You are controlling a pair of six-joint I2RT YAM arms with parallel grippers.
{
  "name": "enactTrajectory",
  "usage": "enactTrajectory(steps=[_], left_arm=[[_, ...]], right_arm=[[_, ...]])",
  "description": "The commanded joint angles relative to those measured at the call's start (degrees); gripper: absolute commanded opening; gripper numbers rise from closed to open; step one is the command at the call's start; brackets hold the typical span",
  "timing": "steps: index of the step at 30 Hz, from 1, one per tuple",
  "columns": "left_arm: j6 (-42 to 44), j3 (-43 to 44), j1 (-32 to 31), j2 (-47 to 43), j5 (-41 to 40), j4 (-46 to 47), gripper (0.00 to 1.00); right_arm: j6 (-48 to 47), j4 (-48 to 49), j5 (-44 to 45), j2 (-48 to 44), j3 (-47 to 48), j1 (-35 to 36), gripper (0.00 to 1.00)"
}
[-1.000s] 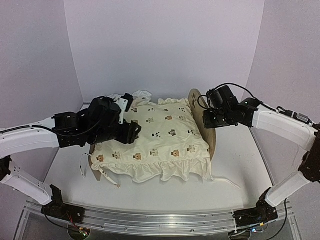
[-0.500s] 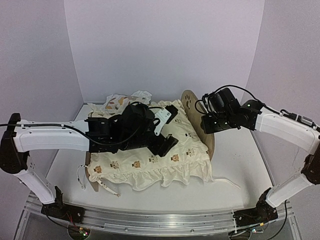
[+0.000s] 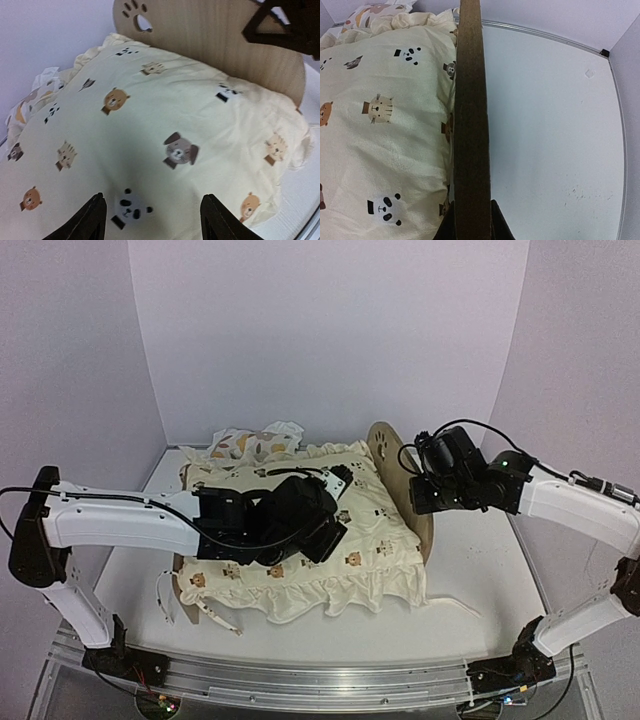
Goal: Set up the pet bed
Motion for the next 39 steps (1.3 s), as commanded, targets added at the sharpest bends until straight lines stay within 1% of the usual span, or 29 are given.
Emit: enactTrajectory(steps=[1,5,7,10,12,14,18,20,22,24,26,29,33,39], left_arm=[[-11.23,-1.58,-0.24,-5.60,-11.46,-7.49,0.65],[-19.57,-4.37,-0.23,-8.74,-16.73,-15.35,0.65],[-20.78,-5.85,-0.19,-10.52,-17.38,-16.68,0.65],[-18.62,-7.42,0.06,-12.32,-16.34,-14.51,0.65],[-15.68,-7.42,0.39,-12.66,-14.80,-12.28,0.65],[-11.45,-7.26,0.38,-12.57,-12.67,-8.21,0.65],[0.69,-7.62,0.37,-11.94,-3.32,2.18,0.65],[5.17,-7.38,0.42,-10.92,2.14,6.11,0.65],[10.88,-7.21,0.35,-9.27,9.10,10.43,0.66],[16.50,-7.04,0.35,-7.34,15.22,14.26,0.66],[20.03,-5.63,0.23,-5.04,18.90,16.16,0.67],[22.31,-2.04,0.22,-1.04,20.96,16.75,0.67],[23.17,1.62,0.22,1.85,21.94,16.33,0.67],[23.54,2.58,0.26,2.36,21.72,16.38,0.67]], right_arm=[[7.44,-5.94,17.30,-1.72,-2.44,2.77,0.00],[12.15,-8.95,27.24,-1.84,-3.10,3.78,0.00],[14.20,-10.32,31.24,-2.65,-4.01,3.77,0.00],[16.51,-11.02,35.19,-3.70,-5.01,3.77,0.00],[18.10,-12.11,37.51,-3.50,-4.68,3.79,0.00],[19.35,-12.68,37.59,-2.25,-3.89,3.73,0.00],[18.98,-12.84,34.04,1.07,-1.81,3.78,0.00],[17.85,-12.14,31.56,1.47,-1.44,3.75,0.00],[13.99,-9.33,27.88,0.75,-1.84,3.70,0.01],[10.43,-7.29,23.99,-0.20,-2.23,3.78,0.05],[6.09,-4.26,20.25,-1.34,-2.71,3.74,0.08],[0.83,-1.07,13.74,-1.88,-2.43,3.41,0.08],[-3.69,1.42,5.36,-0.48,-1.13,2.94,0.03],[-5.04,3.56,-2.70,2.80,2.02,2.95,0.01]])
